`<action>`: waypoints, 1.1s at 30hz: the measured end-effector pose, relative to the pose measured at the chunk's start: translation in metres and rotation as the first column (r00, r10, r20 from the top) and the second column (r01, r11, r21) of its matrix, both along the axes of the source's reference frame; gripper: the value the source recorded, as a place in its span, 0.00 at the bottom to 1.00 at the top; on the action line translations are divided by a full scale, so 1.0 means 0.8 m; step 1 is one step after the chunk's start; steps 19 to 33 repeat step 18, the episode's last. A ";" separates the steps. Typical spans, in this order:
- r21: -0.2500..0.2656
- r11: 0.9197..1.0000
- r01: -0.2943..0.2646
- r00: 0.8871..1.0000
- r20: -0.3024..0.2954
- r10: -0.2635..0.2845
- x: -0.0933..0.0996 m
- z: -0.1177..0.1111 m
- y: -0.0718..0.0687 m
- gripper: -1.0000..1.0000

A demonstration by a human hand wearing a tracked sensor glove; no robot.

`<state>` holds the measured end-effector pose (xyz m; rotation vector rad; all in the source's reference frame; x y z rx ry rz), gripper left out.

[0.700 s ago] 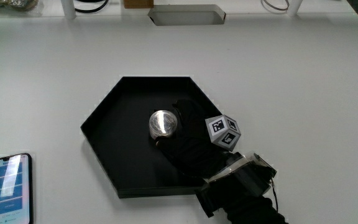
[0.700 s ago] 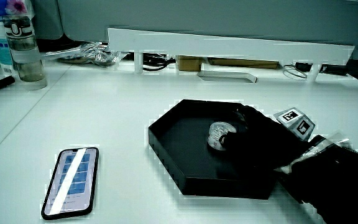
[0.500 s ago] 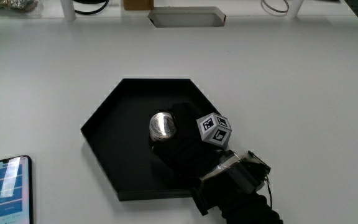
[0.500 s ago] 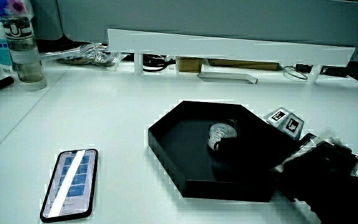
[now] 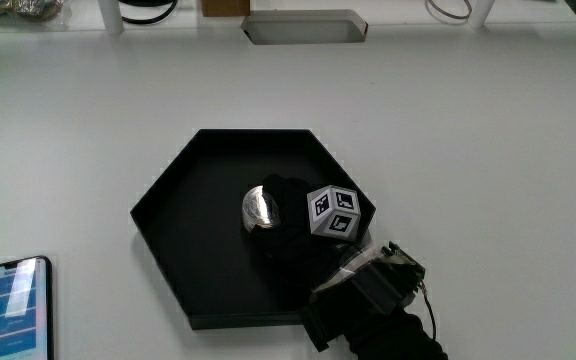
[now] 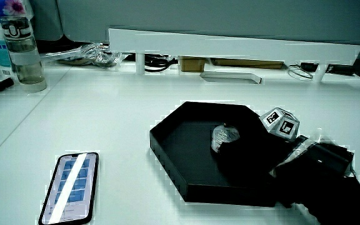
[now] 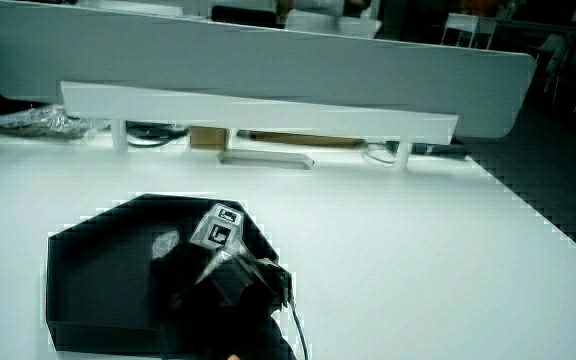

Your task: Pick paper clip from plate

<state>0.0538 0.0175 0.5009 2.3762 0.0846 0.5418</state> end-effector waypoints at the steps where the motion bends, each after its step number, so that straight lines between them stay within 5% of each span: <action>1: 0.012 1.000 -0.004 1.000 -0.007 0.004 -0.001 0.000 0.001 1.00; 8: 0.009 0.996 -0.091 0.995 0.039 0.090 0.007 0.009 0.004 1.00; 12: -0.016 0.984 -0.178 0.977 0.120 0.179 0.021 0.008 0.003 1.00; 15: 0.013 0.979 -0.205 0.965 0.169 0.199 0.028 -0.006 0.000 1.00; 18: 0.126 0.967 -0.222 0.964 0.179 0.198 0.046 -0.039 -0.008 1.00; 33: 0.126 0.967 -0.222 0.964 0.179 0.198 0.046 -0.039 -0.008 1.00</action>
